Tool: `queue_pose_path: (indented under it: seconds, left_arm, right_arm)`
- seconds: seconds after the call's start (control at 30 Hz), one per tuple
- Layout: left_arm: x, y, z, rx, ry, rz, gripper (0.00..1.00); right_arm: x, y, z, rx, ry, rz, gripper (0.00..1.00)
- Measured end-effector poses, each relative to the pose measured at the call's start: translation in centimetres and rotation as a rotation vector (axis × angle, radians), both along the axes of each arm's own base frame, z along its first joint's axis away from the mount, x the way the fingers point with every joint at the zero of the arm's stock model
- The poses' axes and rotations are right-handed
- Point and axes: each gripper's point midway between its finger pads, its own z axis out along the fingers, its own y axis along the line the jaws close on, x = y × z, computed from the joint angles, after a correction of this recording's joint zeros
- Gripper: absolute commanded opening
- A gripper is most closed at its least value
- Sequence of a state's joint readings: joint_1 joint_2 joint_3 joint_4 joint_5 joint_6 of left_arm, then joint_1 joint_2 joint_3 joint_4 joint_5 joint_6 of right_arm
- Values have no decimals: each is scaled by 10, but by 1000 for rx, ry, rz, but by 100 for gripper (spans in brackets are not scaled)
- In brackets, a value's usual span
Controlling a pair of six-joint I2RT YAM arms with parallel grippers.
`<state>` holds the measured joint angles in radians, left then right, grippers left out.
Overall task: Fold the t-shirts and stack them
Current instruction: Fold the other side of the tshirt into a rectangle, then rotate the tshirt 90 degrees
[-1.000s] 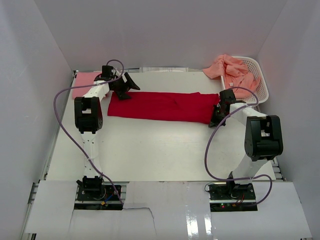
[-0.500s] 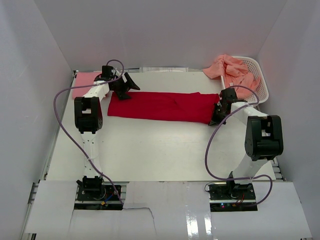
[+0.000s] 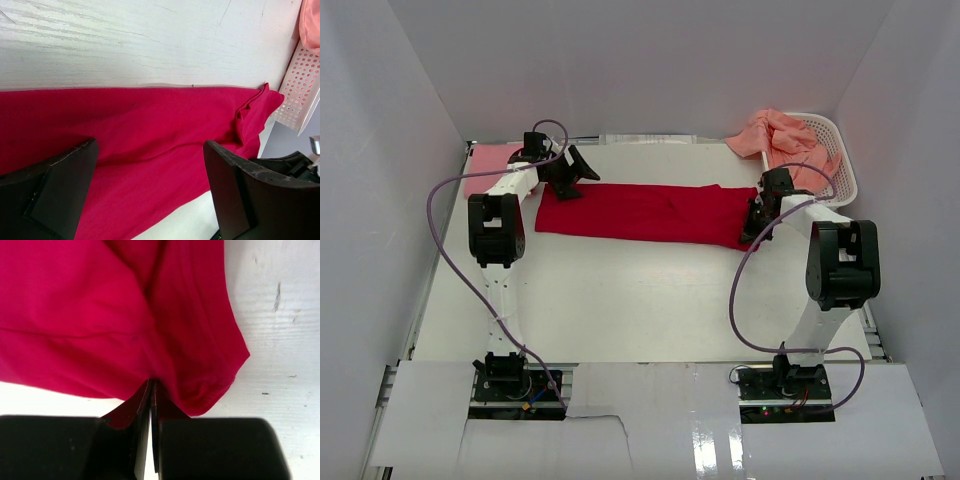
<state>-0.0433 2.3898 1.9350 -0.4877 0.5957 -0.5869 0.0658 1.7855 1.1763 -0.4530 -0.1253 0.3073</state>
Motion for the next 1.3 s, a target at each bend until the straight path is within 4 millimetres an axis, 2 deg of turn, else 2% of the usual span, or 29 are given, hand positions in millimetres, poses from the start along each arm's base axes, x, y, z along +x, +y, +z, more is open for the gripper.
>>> queue_pose_path:
  seconds: [0.1,0.17,0.43,0.77,1.0,1.13,1.3]
  left_arm:
    - [0,0,0,1,-3,-1,98]
    - [-1,0,0,2,-6,-2,98]
    - [-1,2,-3,37,-14,10,98]
    - [-8,12,-8,209,-18,68,98]
    - [-40,33,-13,299,34,127,98]
    - [-69,40,-14,300,77,152,98]
    - [-113,39,-15,246,124,181,98]
  right_arm:
    - [-11,-1,-19,-6,76,2,8]
    - [-17,-2,-24,-11,97,0,8]
    - [-18,-10,-23,-56,107,-19,8]
    - [-2,-27,-19,-153,111,-59,8]
    - [35,-27,-20,-161,99,-64,8]
    - [66,-24,-15,-152,65,-63,8]
    - [95,-16,-19,-116,45,-49,8]
